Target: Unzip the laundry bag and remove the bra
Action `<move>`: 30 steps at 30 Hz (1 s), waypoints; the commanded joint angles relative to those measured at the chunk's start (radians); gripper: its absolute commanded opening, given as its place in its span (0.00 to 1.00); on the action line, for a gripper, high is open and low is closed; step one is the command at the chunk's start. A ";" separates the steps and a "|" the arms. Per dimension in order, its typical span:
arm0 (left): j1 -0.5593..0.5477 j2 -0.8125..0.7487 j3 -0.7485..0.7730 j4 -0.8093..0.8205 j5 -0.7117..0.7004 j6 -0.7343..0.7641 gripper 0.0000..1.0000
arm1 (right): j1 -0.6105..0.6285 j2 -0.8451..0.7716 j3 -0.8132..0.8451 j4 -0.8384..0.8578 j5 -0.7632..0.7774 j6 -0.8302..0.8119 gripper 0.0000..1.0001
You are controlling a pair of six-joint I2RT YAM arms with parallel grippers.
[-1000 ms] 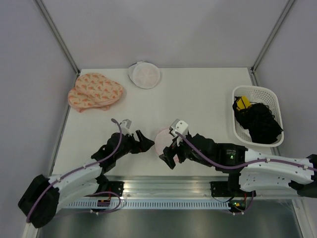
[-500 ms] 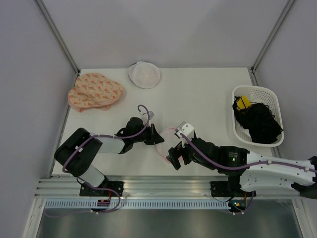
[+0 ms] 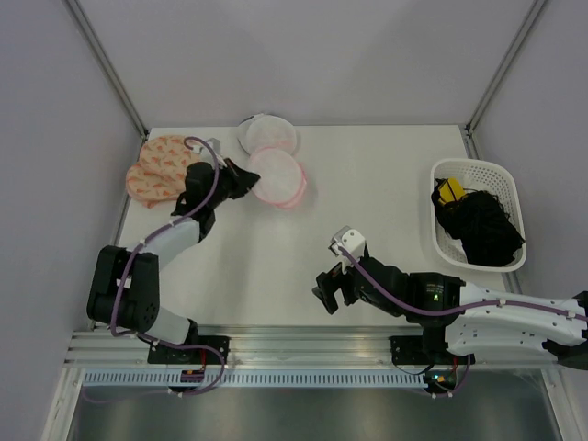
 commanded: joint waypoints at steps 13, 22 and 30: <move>0.645 0.383 0.374 0.120 -0.125 -0.441 0.02 | 0.005 0.040 -0.027 0.008 -0.001 0.020 0.98; 0.713 0.652 0.513 0.297 -0.051 -0.608 0.02 | -0.002 0.155 0.008 0.008 -0.056 0.010 0.98; 0.719 0.697 0.569 0.290 -0.040 -0.608 0.04 | -0.014 0.221 0.019 0.045 -0.070 0.004 0.98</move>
